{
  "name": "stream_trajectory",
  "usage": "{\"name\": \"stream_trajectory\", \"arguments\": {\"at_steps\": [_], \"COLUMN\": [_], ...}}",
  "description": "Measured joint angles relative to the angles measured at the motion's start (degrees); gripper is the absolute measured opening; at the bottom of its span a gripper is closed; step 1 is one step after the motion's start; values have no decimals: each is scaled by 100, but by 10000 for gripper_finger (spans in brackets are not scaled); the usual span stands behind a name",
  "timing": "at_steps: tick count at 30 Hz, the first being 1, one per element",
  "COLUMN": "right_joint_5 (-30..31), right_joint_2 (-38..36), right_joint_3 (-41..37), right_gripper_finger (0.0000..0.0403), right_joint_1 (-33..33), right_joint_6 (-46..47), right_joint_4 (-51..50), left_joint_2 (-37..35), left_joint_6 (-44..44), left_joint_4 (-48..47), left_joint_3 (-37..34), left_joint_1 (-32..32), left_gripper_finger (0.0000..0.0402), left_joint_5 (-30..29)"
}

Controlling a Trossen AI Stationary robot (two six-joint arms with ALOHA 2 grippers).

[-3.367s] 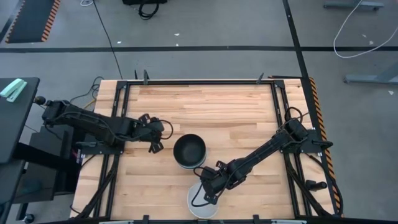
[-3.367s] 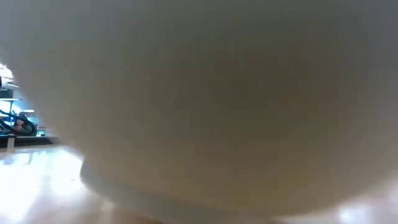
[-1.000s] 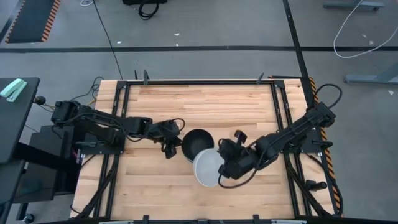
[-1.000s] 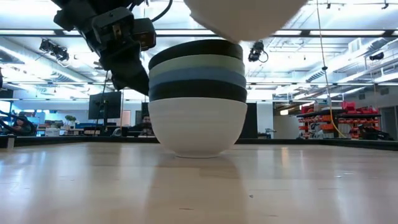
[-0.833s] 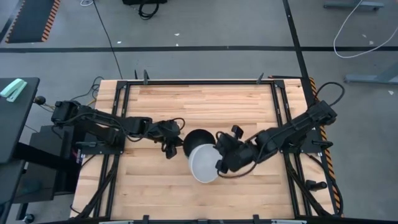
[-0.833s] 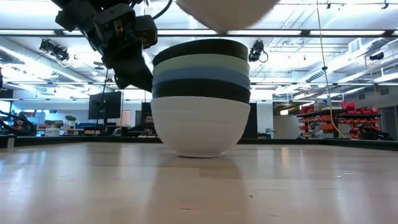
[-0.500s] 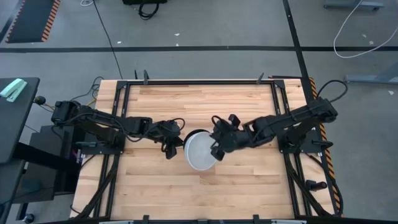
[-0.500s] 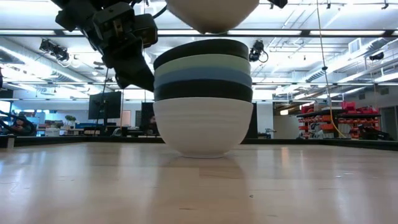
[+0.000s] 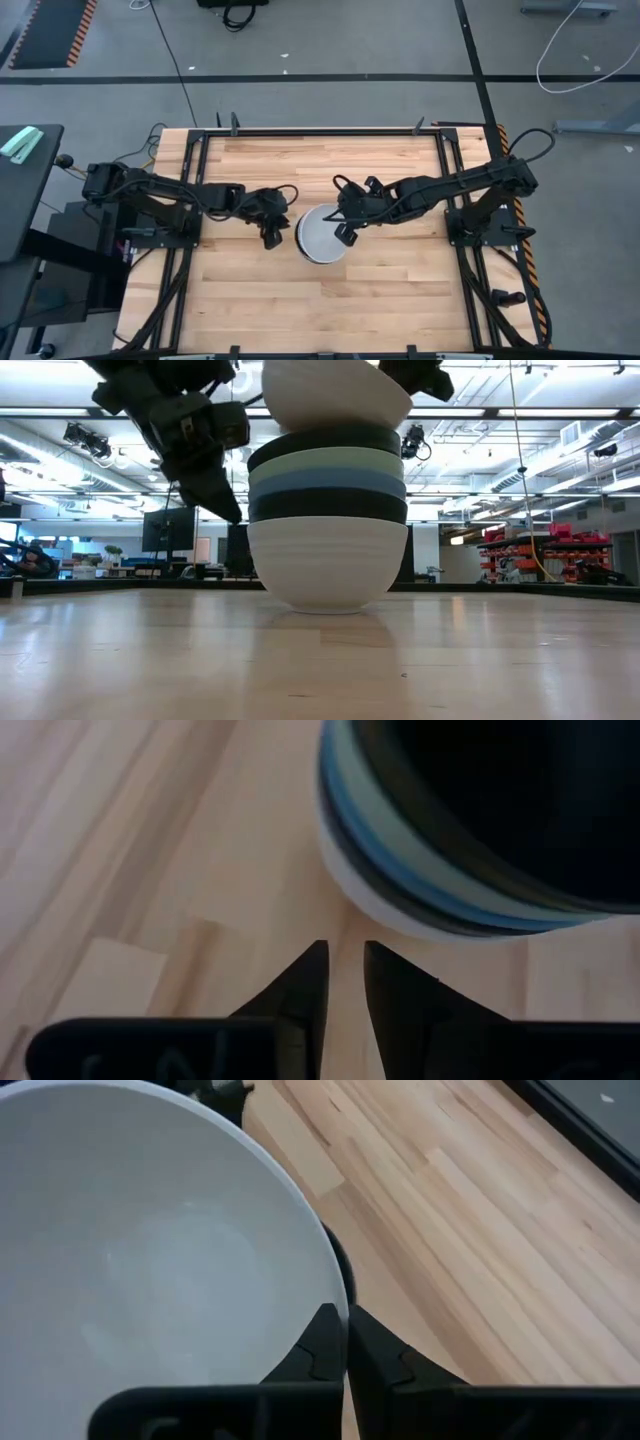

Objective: Nest bowls inside each other
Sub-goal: Stack the white bowl on top of the black bowl

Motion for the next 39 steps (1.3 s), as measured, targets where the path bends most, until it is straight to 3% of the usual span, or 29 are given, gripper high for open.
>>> {"name": "stream_trajectory", "arguments": {"at_steps": [10, 29, 39], "right_joint_5": [-111, -557, -531], "right_joint_2": [202, 702, 783], "right_joint_3": [-26, 29, 1191], "right_gripper_finger": [4, 4, 4], "right_joint_1": [-168, -667, -658], "right_joint_6": [242, -264, -255], "right_joint_4": [-278, -126, -1171], "left_joint_2": [0, 1, 2], "left_joint_6": [160, 461, 605], "left_joint_4": [-185, -242, -253], "left_joint_3": [0, 0, 0], "left_joint_1": [480, 1304, 1304], "left_gripper_finger": [80, 76, 77], "left_joint_5": [0, -20, -82]}}
